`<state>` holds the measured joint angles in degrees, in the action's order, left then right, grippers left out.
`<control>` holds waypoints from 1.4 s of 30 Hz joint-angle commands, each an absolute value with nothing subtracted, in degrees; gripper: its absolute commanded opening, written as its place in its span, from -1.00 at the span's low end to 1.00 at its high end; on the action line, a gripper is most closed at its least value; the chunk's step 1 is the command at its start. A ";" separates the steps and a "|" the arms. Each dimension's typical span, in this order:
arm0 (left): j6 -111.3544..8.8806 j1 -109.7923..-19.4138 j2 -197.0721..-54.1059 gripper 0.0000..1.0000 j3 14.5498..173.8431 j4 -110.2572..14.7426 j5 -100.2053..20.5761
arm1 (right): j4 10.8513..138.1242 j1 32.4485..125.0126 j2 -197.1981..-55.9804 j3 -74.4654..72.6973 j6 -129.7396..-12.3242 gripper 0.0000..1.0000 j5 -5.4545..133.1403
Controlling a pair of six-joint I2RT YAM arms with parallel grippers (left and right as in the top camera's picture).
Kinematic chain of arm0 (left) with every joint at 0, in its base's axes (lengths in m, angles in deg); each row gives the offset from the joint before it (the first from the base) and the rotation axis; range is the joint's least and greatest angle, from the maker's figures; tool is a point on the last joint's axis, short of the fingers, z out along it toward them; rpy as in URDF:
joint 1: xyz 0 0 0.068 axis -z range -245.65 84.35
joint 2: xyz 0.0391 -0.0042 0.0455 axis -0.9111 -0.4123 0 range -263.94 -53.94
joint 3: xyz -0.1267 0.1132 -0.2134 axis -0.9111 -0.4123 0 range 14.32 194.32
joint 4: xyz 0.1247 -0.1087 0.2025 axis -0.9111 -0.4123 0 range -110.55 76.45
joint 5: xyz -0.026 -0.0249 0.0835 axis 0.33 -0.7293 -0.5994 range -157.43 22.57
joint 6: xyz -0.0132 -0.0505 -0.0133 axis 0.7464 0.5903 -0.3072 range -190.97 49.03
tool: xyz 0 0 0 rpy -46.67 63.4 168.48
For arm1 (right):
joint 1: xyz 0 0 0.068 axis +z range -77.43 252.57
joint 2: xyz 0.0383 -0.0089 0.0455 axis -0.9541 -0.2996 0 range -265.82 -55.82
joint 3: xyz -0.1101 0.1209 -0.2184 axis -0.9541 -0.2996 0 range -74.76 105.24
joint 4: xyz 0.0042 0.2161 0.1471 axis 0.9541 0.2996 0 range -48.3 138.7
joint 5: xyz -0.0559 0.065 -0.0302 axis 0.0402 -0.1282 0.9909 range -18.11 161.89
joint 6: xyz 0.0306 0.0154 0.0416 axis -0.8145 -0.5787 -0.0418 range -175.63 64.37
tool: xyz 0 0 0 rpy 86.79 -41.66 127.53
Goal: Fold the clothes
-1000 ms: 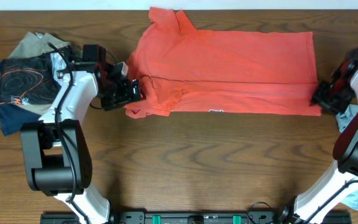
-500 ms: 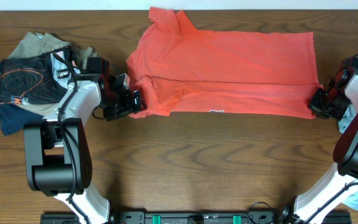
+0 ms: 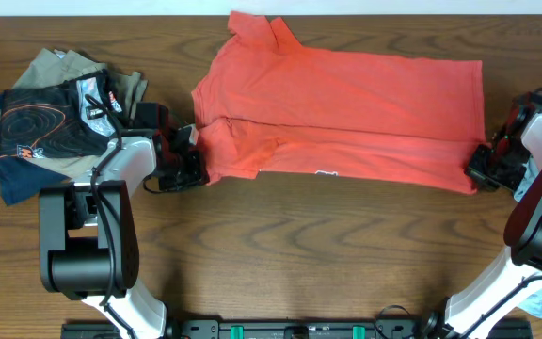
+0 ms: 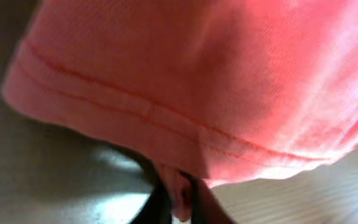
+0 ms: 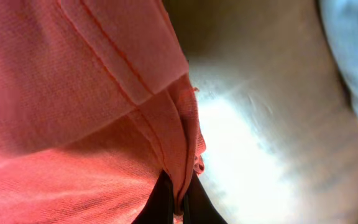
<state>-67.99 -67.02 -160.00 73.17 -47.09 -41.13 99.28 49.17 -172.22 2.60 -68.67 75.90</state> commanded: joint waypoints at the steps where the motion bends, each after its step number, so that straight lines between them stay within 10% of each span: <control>1: -68.25 -66.87 -161.10 -0.88 71.88 -51.33 -50.46 | 101.01 49.48 -173.59 1.07 -68.89 -0.98 82.39; 13: -60.60 -71.80 -154.95 -0.87 71.90 -66.65 -63.55 | 106.85 47.44 -173.59 1.07 -68.85 -0.97 85.14; 18: -60.58 -71.39 -150.34 -0.43 71.92 -68.20 -55.33 | 107.98 47.46 -173.59 1.07 -68.26 -0.97 81.19; 24: -60.60 -71.30 -144.88 -0.33 71.92 -71.77 -52.69 | 109.89 47.44 -173.40 1.53 -68.26 -0.49 80.86; 42: -58.68 -58.52 -142.32 0.26 71.42 -66.96 -44.12 | 110.13 47.44 -166.49 5.82 -68.85 -0.13 78.91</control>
